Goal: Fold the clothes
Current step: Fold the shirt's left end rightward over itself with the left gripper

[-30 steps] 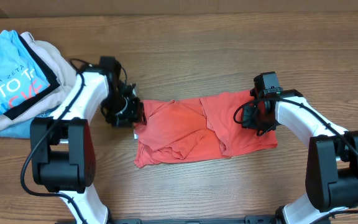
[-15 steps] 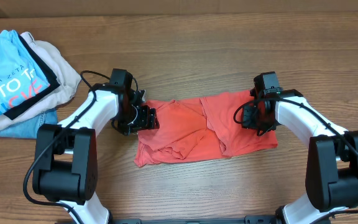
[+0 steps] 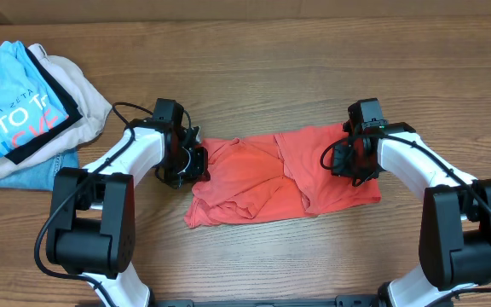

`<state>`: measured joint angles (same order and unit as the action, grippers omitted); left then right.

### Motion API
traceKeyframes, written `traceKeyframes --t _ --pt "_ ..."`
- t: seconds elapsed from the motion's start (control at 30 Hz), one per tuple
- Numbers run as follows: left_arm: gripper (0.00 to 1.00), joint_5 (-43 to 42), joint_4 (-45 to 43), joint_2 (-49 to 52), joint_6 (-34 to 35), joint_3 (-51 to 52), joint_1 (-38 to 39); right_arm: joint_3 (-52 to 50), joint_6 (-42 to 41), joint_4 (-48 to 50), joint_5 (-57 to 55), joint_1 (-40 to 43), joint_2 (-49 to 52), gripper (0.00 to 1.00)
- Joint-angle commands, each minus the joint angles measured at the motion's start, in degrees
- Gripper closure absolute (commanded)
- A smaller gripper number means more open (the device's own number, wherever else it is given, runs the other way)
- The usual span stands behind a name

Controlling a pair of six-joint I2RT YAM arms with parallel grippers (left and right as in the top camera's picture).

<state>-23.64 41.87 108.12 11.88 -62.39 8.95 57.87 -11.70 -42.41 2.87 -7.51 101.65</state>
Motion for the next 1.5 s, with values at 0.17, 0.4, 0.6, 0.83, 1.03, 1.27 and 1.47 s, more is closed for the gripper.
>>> traceKeyframes --t 0.17,0.4,0.6,0.83,1.03,1.27,1.47 --pt "0.96 6.69 5.84 2.05 -2.01 -4.52 -7.89 6.51 0.09 -8.66 -4.11 0.76 0.98 0.56" --pt "0.96 9.77 11.74 1.90 -5.86 -13.22 -18.08 15.13 0.11 -15.13 -4.11 0.79 -0.72 0.52" --pt "0.96 12.61 19.37 1.90 -6.12 -22.82 -25.64 15.39 0.11 -16.24 -4.11 0.79 -0.70 0.51" --pt "0.96 9.20 29.40 1.86 -6.14 -36.24 -26.51 15.39 0.11 -17.14 -4.09 0.79 -0.70 0.51" --pt "0.96 4.31 33.90 1.79 -5.57 -40.33 -18.53 15.39 0.11 -18.23 -4.09 0.79 -0.70 0.51" --pt "0.96 4.63 35.74 1.86 -1.99 -40.19 -5.42 15.39 0.11 -18.82 -4.09 0.79 -0.70 0.51" --pt "0.96 13.42 35.93 2.54 1.53 -39.93 4.57 15.39 0.11 -19.12 -4.09 0.79 -0.70 0.51"
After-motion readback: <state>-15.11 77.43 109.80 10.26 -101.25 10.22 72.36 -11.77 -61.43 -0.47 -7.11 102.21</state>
